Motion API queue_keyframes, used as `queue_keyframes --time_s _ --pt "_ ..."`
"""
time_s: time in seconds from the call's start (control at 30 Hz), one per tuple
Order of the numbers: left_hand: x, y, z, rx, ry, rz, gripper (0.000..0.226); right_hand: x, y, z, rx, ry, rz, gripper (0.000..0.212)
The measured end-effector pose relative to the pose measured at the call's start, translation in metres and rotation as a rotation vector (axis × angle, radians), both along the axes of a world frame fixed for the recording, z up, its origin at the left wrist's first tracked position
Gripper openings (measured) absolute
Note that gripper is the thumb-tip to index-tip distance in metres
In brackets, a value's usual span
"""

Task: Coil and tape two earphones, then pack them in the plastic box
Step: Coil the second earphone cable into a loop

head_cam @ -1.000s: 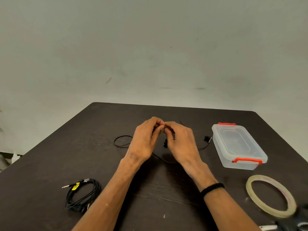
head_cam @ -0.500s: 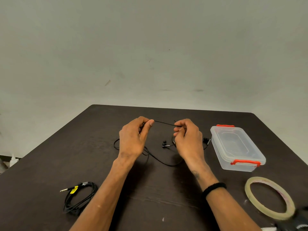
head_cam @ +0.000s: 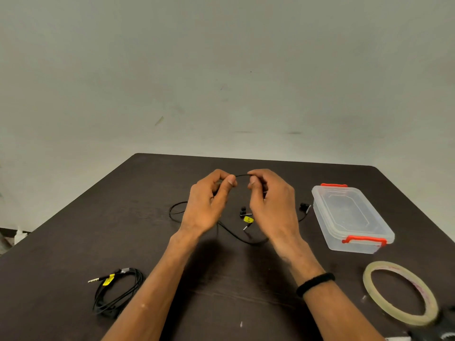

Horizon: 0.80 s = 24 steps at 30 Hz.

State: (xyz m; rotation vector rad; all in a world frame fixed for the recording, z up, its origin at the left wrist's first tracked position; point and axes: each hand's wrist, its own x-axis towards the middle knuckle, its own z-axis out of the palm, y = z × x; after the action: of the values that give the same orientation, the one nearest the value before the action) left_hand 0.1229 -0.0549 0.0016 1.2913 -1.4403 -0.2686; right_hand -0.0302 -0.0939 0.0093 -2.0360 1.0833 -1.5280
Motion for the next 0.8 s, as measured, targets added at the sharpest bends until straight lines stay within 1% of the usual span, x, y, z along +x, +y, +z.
queue_keyframes --time_s 0.1,0.17,0.23,0.3,0.33,0.4,0.5,0.57,0.6,0.63,0.7,0.77,0.8 --pt "0.008 -0.002 0.001 -0.016 0.049 0.125 0.024 -0.007 -0.003 0.007 0.143 -0.154 -0.052 0.019" --pt "0.014 -0.002 0.002 -0.053 0.099 0.185 0.023 -0.011 -0.004 0.013 0.247 -0.235 -0.006 0.022" --pt "0.015 0.000 0.005 -0.095 0.110 0.196 0.022 -0.014 -0.005 0.017 0.334 -0.229 0.152 0.030" --pt "0.012 0.002 0.009 -0.110 0.089 0.152 0.021 -0.015 -0.003 0.020 0.413 -0.176 0.327 0.038" --pt "0.010 0.003 0.011 -0.105 0.067 0.115 0.020 -0.015 -0.002 0.020 0.439 -0.153 0.372 0.044" --pt "0.007 0.004 0.013 -0.091 0.017 0.028 0.019 -0.013 0.000 0.020 0.416 -0.108 0.381 0.053" --pt "0.004 0.003 0.011 -0.082 -0.031 -0.062 0.020 -0.014 0.004 0.024 0.292 -0.014 0.368 0.039" --pt "0.002 0.004 0.011 -0.083 -0.027 -0.066 0.023 -0.014 0.006 0.027 0.243 -0.020 0.369 0.036" --pt "0.003 0.004 0.011 -0.087 -0.012 -0.056 0.025 -0.014 0.006 0.028 0.249 -0.068 0.366 0.036" --pt "0.004 0.005 0.011 -0.091 0.008 -0.038 0.027 -0.014 0.006 0.032 0.284 -0.165 0.371 0.037" --pt "0.010 0.005 0.011 -0.095 0.040 0.014 0.029 -0.018 0.004 0.040 0.406 -0.467 0.439 0.037" --pt "0.017 0.005 0.011 -0.091 0.056 0.082 0.028 -0.029 0.000 0.049 0.551 -0.783 0.632 0.035" --pt "0.020 0.005 0.011 -0.091 0.054 0.117 0.028 -0.036 -0.002 0.053 0.614 -0.900 0.758 0.035"
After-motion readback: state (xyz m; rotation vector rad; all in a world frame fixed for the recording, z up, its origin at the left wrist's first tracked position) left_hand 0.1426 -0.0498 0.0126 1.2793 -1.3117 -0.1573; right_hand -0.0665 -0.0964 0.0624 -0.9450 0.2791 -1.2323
